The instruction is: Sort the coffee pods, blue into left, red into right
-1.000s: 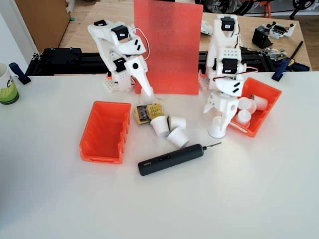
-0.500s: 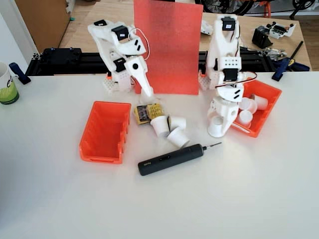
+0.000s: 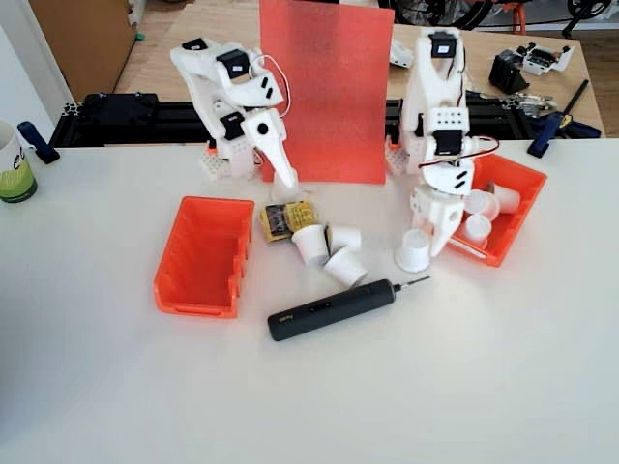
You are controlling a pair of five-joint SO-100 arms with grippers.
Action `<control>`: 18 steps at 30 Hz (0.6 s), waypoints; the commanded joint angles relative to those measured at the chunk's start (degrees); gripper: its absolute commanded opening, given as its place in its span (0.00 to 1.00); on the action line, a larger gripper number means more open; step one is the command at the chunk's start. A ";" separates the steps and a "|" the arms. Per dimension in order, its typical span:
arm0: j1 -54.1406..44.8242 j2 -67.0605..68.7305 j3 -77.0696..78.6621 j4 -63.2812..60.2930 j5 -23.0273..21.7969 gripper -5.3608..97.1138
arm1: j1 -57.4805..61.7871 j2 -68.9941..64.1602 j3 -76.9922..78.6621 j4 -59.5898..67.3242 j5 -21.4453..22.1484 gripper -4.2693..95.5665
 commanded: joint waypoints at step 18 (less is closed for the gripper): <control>0.97 -1.93 -0.18 -2.29 -0.79 0.22 | 1.93 3.60 -5.36 0.26 -6.68 0.40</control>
